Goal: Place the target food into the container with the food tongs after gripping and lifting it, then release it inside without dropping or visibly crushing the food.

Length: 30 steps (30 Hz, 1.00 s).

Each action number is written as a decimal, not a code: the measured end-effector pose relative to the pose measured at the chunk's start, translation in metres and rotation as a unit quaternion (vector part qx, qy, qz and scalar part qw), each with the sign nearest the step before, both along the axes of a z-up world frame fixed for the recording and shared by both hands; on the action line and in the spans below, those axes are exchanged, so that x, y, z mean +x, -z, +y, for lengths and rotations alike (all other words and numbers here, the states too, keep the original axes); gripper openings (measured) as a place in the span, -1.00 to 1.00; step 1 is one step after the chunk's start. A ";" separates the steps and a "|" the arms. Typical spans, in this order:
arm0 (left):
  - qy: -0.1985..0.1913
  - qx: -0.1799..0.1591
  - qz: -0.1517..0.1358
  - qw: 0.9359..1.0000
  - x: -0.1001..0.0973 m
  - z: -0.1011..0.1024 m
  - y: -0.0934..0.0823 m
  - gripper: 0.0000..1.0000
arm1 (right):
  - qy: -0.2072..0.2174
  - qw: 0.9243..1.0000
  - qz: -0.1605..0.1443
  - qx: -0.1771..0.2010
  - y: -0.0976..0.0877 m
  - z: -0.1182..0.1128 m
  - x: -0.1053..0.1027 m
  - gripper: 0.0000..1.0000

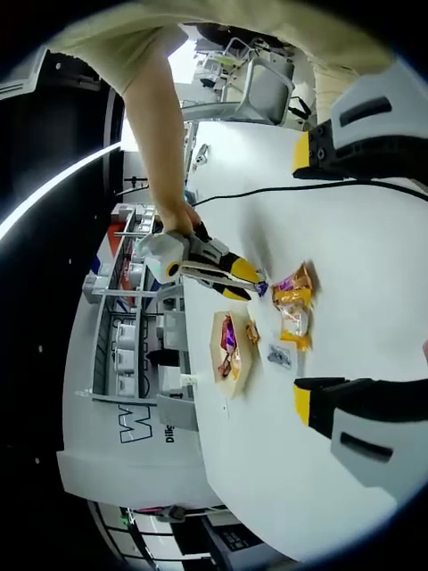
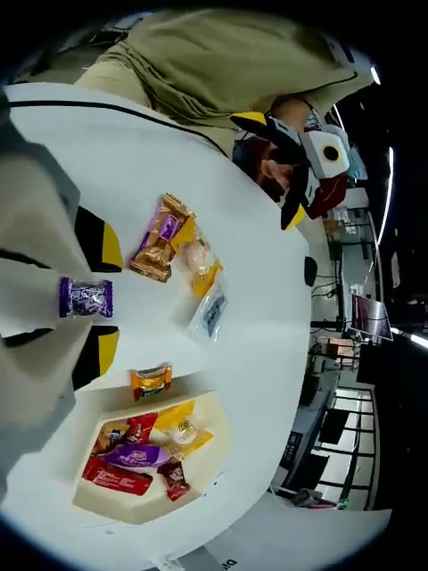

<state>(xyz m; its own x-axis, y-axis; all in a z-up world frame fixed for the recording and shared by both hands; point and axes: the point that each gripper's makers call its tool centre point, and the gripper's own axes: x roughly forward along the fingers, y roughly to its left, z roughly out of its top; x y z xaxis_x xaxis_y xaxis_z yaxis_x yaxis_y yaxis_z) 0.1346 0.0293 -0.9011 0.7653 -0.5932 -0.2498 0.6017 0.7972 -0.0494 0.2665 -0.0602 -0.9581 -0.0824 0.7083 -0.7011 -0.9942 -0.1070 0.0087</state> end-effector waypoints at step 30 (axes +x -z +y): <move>0.003 0.001 -0.006 1.000 0.000 -0.002 -0.005 0.78 | 0.096 0.992 0.010 0.078 -0.071 0.017 0.041 -0.65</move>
